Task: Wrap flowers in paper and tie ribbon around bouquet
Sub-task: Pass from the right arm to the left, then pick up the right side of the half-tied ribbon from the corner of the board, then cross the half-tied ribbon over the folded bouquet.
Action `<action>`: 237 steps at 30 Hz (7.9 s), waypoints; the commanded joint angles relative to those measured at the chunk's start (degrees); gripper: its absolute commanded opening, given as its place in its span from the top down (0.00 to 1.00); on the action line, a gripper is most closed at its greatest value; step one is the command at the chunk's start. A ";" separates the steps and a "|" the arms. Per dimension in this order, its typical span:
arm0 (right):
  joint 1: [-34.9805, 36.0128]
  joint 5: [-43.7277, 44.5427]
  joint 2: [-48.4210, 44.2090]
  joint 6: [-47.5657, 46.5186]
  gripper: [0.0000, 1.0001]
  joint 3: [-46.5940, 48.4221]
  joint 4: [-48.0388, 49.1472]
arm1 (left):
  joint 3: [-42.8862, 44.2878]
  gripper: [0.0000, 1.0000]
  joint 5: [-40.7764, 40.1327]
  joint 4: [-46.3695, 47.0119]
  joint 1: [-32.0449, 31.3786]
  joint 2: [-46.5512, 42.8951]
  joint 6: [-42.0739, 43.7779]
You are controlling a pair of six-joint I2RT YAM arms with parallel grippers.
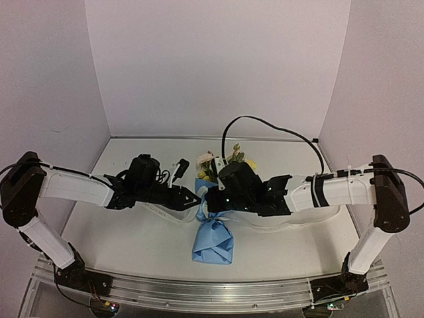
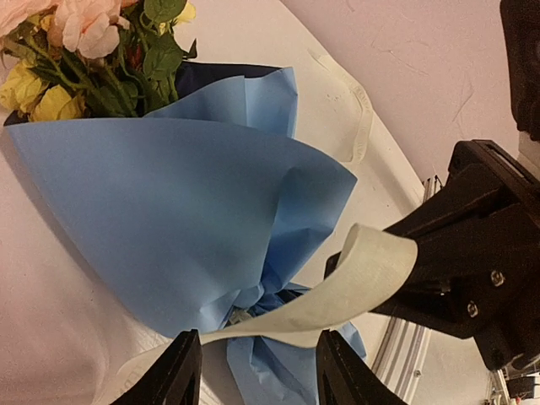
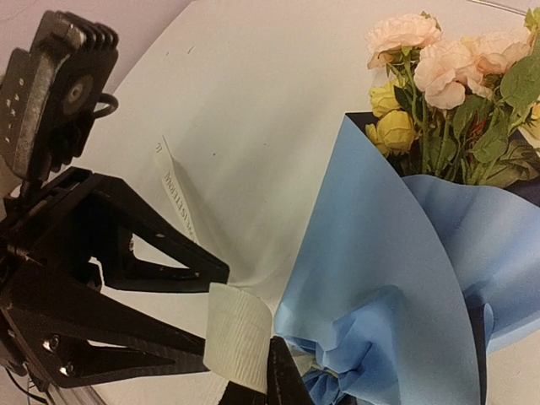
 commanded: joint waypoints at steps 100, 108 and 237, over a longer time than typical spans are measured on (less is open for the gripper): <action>-31.02 0.10 -21.69 25.05 1.00 -10.44 -33.20 | 21.92 0.95 -1.85 -19.28 -11.40 12.20 52.59; -26.77 -7.50 -12.35 23.96 1.00 6.80 -33.77 | 25.97 0.95 -3.01 -21.98 -13.04 16.32 56.89; -11.18 -21.63 -12.59 12.50 0.23 -12.64 -13.03 | 23.67 1.00 13.11 -50.07 1.63 -4.65 0.12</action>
